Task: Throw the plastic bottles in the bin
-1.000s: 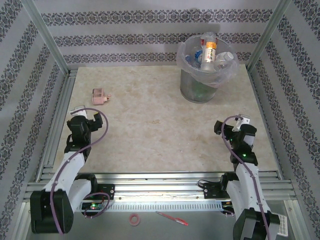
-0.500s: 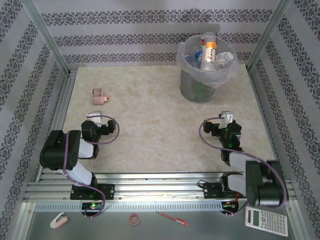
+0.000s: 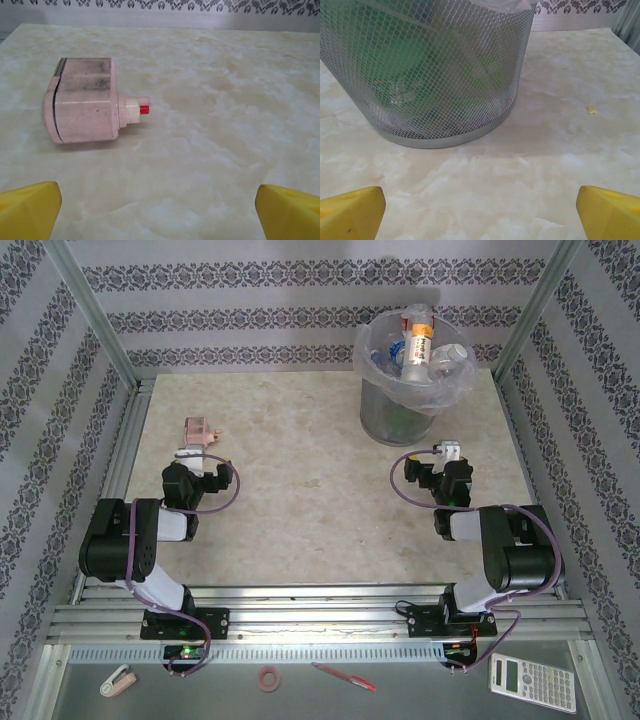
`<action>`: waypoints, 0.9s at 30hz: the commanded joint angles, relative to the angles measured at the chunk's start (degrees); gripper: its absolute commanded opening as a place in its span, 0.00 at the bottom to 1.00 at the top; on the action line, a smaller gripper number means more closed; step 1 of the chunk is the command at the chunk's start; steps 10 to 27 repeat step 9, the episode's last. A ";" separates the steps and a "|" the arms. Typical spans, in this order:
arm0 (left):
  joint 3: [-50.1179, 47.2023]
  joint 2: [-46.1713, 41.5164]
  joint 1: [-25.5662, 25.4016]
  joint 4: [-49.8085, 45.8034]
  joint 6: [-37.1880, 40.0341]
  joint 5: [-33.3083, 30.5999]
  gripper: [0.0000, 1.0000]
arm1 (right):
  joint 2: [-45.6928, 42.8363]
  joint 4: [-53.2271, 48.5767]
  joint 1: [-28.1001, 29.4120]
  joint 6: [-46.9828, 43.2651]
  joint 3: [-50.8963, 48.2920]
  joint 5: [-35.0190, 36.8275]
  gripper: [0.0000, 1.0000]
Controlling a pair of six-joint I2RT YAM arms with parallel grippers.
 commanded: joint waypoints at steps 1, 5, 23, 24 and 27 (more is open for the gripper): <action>0.06 -0.73 -0.55 -1.30 0.96 -0.82 0.99 | -0.82 0.36 0.52 -0.96 0.45 3.11 0.98; -0.01 -0.73 -0.56 -1.03 0.87 -0.87 0.99 | -0.48 0.13 -0.01 -0.34 0.72 2.43 0.98; -0.14 -0.73 -0.56 -0.80 0.79 -0.75 0.99 | -0.89 0.65 -0.05 -0.30 0.20 2.52 0.98; -0.14 -0.73 -0.56 -0.80 0.79 -0.75 0.99 | -0.89 0.65 -0.05 -0.30 0.20 2.52 0.98; -0.14 -0.73 -0.56 -0.80 0.79 -0.75 0.99 | -0.89 0.65 -0.05 -0.30 0.20 2.52 0.98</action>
